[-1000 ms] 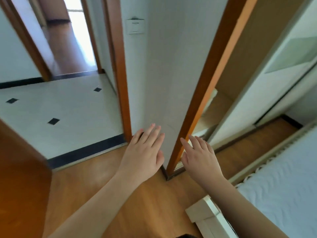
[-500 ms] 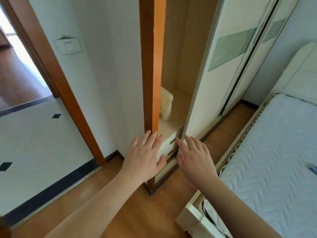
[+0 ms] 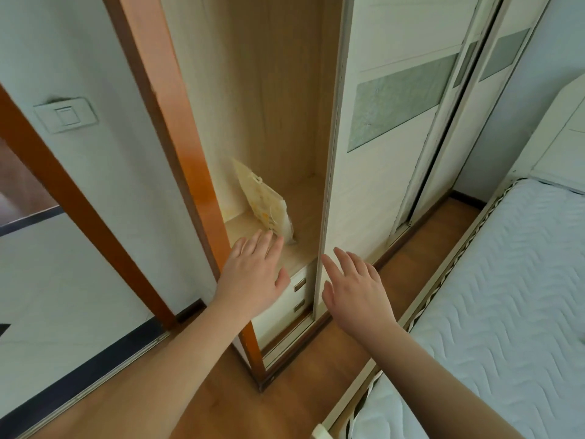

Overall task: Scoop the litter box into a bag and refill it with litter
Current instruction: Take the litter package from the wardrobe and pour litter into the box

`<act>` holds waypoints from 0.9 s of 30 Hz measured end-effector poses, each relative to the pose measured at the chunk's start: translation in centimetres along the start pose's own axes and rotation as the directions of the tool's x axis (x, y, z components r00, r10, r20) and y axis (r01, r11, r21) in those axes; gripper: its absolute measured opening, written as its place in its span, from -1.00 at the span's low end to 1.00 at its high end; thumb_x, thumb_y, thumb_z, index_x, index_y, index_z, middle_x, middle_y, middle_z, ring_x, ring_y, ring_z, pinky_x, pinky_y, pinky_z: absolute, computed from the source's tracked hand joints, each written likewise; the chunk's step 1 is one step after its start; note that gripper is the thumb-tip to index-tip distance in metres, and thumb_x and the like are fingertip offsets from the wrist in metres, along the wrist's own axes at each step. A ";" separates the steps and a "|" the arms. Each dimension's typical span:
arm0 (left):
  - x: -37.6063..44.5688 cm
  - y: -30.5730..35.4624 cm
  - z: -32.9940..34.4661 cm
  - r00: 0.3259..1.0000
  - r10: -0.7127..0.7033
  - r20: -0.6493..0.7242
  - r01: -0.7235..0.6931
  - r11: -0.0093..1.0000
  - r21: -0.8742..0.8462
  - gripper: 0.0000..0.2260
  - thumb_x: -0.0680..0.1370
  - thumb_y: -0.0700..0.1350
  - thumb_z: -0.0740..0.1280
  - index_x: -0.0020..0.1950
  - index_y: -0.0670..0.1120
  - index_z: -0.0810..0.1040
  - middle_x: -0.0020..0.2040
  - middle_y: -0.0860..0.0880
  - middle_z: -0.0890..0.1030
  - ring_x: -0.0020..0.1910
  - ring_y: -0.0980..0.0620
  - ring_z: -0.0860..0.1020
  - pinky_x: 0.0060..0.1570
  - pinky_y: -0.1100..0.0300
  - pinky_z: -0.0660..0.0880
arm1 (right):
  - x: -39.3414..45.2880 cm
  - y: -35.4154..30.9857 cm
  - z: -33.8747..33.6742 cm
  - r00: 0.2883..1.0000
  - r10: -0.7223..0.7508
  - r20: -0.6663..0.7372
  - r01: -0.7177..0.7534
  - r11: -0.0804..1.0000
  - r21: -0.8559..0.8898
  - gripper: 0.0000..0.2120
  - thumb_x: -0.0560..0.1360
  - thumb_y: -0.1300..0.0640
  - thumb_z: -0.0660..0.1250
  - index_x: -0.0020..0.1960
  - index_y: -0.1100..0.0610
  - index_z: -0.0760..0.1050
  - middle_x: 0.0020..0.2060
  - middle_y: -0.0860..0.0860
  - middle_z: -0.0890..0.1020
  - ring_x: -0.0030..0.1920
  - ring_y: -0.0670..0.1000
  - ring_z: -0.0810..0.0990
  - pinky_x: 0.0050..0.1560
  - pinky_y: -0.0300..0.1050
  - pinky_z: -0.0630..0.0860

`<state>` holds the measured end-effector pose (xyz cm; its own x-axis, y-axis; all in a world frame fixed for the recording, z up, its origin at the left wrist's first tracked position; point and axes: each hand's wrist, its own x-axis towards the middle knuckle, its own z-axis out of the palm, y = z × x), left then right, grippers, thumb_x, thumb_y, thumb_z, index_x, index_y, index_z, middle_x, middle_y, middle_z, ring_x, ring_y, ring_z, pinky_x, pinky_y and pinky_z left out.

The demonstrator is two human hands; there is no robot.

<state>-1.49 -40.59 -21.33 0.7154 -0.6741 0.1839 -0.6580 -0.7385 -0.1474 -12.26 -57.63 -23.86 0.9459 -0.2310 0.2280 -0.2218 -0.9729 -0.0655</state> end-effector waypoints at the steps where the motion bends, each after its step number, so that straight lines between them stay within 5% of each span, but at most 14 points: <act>1: 0.8 -0.1 0.1 1.000 -0.014 -0.007 0.014 1.000 0.003 -0.39 0.56 0.16 -0.11 0.52 -0.08 0.29 0.47 -0.11 0.39 0.47 -0.12 0.31 0.43 -0.07 0.24 | 0.7 0.4 0.2 1.000 -0.010 0.006 0.010 1.000 0.004 -0.54 0.58 -0.02 0.15 0.46 0.02 0.27 0.43 0.08 0.37 0.42 0.14 0.33 0.39 0.10 0.29; 9: 7.4 -1.6 1.6 0.994 -0.104 -0.042 0.104 0.994 0.013 -0.49 0.59 0.10 0.07 0.51 -0.06 0.26 0.47 -0.10 0.37 0.49 -0.13 0.27 0.43 -0.10 0.22 | 7.5 1.1 1.6 0.996 -0.054 -0.072 0.058 0.997 0.057 -0.55 0.53 0.02 0.25 0.40 0.05 0.37 0.34 0.09 0.47 0.33 0.15 0.45 0.30 0.10 0.40; 27: 19.3 -4.6 9.7 0.954 -0.298 0.019 0.298 0.945 -0.132 -0.41 0.59 0.05 0.16 0.58 -0.08 0.10 0.58 -0.10 0.13 0.57 -0.13 0.02 0.50 -0.22 -0.04 | 28.7 1.0 10.5 0.993 -0.114 0.036 0.110 0.989 0.100 -0.57 0.56 0.12 0.20 0.42 0.07 0.32 0.33 0.06 0.46 0.33 0.14 0.42 0.28 0.08 0.37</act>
<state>17.64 -50.42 -26.54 0.8834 -0.4234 0.2008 -0.4398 -0.8970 0.0439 17.18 -65.14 -27.56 0.9729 -0.1182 0.1988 -0.0918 -0.9863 -0.1373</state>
